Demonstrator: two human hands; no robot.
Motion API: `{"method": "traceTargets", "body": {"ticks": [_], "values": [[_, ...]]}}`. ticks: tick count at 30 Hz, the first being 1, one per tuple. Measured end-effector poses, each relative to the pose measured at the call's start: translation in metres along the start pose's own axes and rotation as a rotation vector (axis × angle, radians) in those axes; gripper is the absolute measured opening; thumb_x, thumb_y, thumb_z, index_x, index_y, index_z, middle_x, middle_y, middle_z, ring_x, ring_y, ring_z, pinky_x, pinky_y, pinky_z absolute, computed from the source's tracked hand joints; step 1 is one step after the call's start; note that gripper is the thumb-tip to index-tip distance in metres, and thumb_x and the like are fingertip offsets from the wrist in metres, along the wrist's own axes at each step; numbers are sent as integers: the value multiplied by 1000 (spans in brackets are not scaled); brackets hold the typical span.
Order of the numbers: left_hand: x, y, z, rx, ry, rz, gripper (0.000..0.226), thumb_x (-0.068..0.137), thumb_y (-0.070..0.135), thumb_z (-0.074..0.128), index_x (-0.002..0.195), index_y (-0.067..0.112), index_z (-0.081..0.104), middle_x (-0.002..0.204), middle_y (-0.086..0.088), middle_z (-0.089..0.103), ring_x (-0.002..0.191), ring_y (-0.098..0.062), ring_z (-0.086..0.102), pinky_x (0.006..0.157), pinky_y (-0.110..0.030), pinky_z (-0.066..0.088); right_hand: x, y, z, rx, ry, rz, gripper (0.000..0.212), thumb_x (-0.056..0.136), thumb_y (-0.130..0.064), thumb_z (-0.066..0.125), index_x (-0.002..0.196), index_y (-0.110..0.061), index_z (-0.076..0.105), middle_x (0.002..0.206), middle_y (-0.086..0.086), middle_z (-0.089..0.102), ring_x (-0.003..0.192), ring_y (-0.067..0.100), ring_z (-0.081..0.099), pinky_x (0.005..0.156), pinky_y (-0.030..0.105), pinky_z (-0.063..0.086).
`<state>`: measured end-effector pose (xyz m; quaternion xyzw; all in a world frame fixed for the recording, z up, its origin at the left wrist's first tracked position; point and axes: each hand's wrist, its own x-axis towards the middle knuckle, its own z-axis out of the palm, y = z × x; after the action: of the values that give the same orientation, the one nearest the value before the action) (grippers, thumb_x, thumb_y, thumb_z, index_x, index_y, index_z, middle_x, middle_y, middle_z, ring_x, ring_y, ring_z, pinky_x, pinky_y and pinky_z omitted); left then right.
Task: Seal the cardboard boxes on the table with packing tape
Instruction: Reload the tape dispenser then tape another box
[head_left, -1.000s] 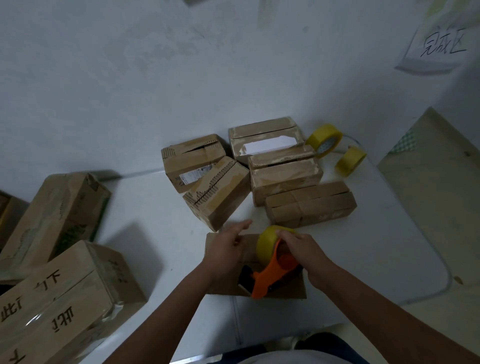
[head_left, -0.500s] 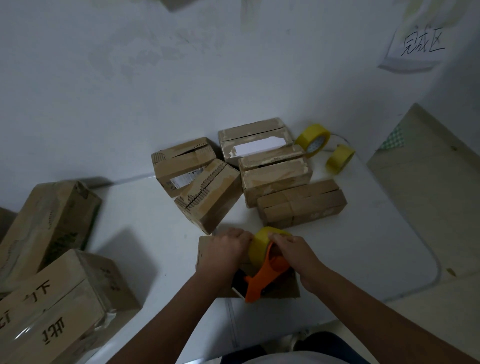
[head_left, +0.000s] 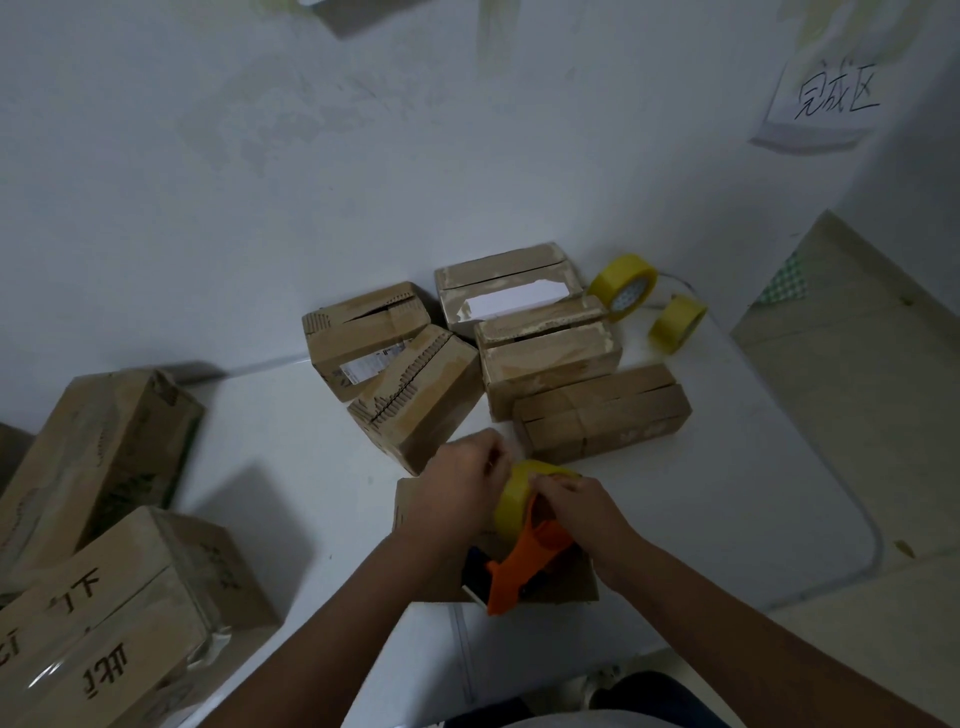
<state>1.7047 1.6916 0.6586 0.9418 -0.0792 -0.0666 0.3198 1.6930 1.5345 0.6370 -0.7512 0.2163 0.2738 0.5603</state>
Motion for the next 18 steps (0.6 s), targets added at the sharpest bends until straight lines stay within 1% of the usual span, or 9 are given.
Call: {"method": "traceTargets", "body": {"ticks": [3,5,7,9,10,12,13,16,18], "values": [[-3,-24,4,-130,-30,-157,23,102,28,52,96,13,68,88,0,70,79,-11,65,80,-42,56,3,-1,-7,40,1,21,27,96,-39,54,89,-15,66,91,2,57,97,22,53,93,40,45],[-7,-28,7,-359,-133,-325,28,101,36,52,101,16,70,94,-2,72,87,-15,69,89,-43,56,4,-3,-9,52,-11,23,37,95,-38,55,102,-4,67,92,7,61,94,22,55,94,41,45],[-6,-31,10,-637,-283,-549,38,94,49,60,109,16,70,99,-6,74,94,-19,71,94,-42,56,4,-6,-8,71,-26,16,35,94,-39,56,97,-7,69,100,11,66,97,23,58,91,40,47],[-5,-34,13,-838,-378,-719,61,79,60,73,116,13,66,99,-7,74,94,-23,71,92,-42,56,5,-8,-8,103,-34,6,27,93,-40,57,91,-15,69,102,9,68,97,21,61,80,34,49],[-5,-34,13,-898,-381,-771,63,74,59,78,114,12,65,96,-7,73,91,-24,69,86,-40,56,6,-8,-8,120,-37,-3,26,93,-40,57,92,-16,68,102,8,69,96,20,62,77,32,48],[-4,-28,12,-956,-359,-792,54,72,49,81,110,13,65,95,-8,69,91,-24,65,76,-36,52,8,-7,-8,160,-51,-22,27,94,-39,58,96,-15,69,103,8,71,97,21,65,82,34,50],[-4,-26,12,-973,-346,-781,50,75,45,80,112,14,67,103,-10,68,97,-25,63,76,-36,52,8,-7,-7,186,-61,-29,28,94,-37,58,99,-12,69,103,10,71,98,24,66,86,38,52],[-5,-13,12,-1073,-259,-779,24,88,34,72,107,20,70,119,-10,64,109,-27,60,90,-44,56,8,-9,-6,282,-91,-38,26,96,-31,58,99,-8,69,103,16,72,97,30,69,92,46,54],[-6,-4,11,-1111,-195,-793,19,90,30,70,105,19,69,118,-11,62,106,-27,60,90,-45,55,8,-10,-5,315,-108,-46,22,96,-29,58,101,-10,67,102,15,72,96,29,70,92,47,54]]}}
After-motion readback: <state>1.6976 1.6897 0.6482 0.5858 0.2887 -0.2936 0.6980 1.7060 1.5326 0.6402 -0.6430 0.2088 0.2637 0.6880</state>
